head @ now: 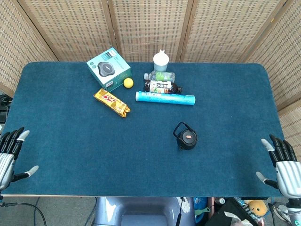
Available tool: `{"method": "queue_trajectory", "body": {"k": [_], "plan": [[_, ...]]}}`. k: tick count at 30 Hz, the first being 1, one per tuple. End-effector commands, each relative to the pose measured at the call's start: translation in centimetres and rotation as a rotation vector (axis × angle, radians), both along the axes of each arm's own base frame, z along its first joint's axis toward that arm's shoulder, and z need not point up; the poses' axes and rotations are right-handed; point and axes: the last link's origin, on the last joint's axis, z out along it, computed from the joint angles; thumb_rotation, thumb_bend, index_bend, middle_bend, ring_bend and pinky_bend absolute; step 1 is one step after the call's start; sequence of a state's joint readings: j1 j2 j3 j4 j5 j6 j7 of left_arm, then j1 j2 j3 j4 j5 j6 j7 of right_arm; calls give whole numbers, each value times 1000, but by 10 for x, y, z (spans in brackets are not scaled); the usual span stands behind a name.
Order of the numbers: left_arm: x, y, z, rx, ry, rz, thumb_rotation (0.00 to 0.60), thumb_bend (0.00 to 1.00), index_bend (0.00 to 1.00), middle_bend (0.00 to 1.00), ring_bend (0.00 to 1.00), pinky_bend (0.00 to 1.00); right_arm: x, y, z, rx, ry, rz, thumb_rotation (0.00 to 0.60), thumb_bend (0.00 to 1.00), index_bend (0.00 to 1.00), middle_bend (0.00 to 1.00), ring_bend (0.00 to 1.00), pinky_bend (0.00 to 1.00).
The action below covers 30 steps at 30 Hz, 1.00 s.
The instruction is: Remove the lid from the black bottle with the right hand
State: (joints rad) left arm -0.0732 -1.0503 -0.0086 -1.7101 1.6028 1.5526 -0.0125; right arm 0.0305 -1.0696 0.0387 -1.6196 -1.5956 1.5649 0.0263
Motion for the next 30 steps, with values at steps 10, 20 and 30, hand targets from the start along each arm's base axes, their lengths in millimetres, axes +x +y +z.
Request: {"method": "queue_trajectory", "body": {"k": [10,20,30], "plan": [[-1,2,0,9,4,1,600,144,0,0,0,0,7,-16,-14,74,18,11,600,168,27,0,0,0],[-2,10,-4,16,23,16,600,143,0,0,0,0,76,-115,-31,267,-70,138,600,300,216,0,0,0],[-3,12,-5,14,26,28,600,144,0,0,0,0,136,-173,-80,395,-162,57,600,450,387,0,0,0]]}}
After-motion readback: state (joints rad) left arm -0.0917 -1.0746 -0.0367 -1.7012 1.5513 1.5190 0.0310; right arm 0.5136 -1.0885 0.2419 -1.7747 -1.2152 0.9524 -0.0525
